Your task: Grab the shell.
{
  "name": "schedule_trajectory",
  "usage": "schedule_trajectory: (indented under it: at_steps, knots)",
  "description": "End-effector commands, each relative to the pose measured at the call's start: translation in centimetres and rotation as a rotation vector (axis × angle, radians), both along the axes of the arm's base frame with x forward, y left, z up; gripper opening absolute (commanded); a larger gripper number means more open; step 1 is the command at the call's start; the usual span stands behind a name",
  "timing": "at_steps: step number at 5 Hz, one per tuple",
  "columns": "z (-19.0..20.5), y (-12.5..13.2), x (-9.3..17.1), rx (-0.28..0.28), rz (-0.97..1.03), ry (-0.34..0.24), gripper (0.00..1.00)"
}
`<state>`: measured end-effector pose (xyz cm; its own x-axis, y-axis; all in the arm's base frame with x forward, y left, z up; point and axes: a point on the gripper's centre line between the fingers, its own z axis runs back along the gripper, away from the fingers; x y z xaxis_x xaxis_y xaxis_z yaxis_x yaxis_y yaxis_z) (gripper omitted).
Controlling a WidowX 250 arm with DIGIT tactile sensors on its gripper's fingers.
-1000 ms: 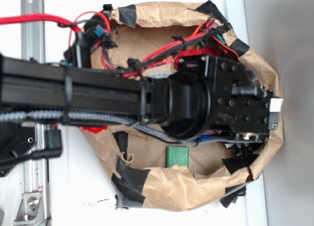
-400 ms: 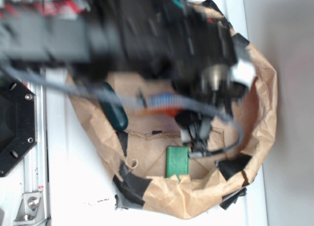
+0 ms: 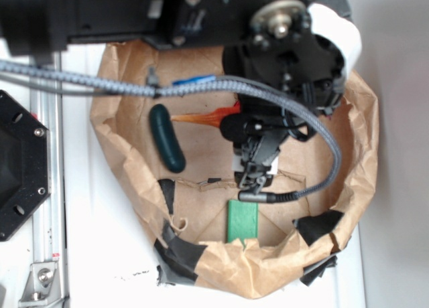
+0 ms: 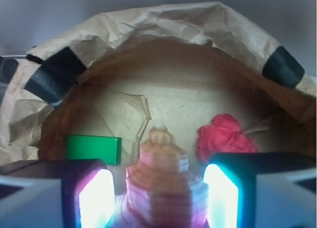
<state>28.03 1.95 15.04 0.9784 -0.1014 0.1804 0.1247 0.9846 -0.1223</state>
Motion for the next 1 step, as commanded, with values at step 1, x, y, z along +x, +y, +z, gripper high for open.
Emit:
schedule_trajectory:
  at_steps: [1]
  knots:
    - [2.37,0.94,-1.11,0.062,-0.032,-0.077,0.0]
